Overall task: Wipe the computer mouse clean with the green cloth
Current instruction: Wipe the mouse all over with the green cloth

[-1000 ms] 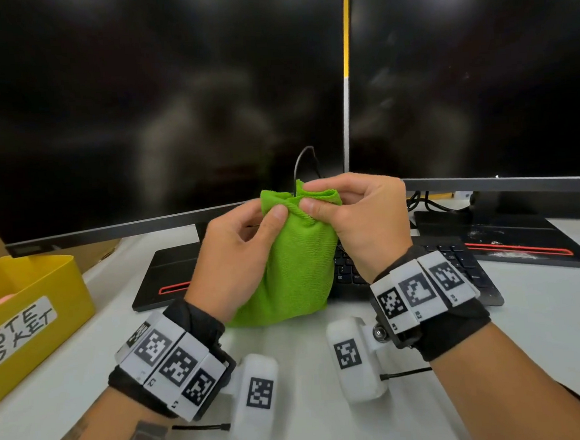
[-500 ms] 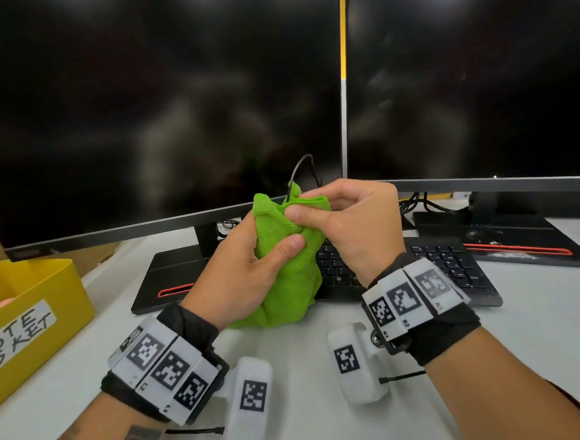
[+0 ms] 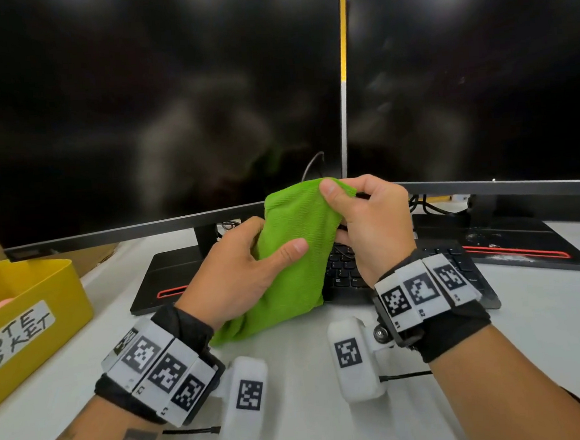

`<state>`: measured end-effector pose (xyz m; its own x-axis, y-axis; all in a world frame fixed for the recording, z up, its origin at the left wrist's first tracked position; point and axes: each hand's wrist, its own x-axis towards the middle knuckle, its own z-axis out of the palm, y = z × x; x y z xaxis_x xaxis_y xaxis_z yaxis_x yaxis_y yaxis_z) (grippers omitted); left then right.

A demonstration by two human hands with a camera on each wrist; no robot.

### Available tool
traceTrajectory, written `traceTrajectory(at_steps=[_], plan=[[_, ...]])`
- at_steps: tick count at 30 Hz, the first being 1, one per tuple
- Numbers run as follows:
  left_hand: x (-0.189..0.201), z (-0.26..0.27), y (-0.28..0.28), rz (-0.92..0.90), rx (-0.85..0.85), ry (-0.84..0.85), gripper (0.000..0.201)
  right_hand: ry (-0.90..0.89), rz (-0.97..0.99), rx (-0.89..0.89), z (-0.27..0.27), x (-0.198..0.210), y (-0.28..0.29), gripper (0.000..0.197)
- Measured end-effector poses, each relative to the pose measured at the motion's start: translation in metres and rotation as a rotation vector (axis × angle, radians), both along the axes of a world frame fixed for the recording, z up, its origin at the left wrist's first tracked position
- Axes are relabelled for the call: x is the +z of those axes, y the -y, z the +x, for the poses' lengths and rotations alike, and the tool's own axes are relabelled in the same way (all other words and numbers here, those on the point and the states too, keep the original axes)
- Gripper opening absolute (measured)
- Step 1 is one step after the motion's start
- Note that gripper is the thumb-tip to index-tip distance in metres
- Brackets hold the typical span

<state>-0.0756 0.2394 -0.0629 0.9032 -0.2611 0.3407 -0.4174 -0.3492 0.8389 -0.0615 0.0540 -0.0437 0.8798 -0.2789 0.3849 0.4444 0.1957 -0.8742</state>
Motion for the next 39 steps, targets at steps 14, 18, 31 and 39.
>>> traceTrajectory(at_steps=[14, 18, 31, 39], plan=[[0.003, -0.005, 0.003, 0.178, -0.006, -0.148, 0.032, -0.032, -0.058, -0.010, 0.007, -0.002, -0.007, 0.049], [0.005, -0.005, 0.003, 0.253, 0.008, -0.175, 0.038, -0.062, -0.023, 0.028, 0.006, -0.001, -0.006, 0.038], [0.004, -0.006, 0.005, 0.355, -0.057, -0.157, 0.057, -0.082, 0.077, 0.113, -0.002, 0.002, -0.007, 0.013], [0.005, -0.010, 0.008, 0.372, -0.055, -0.157, 0.039, -0.073, 0.290, 0.220, -0.009, 0.004, -0.008, 0.034]])
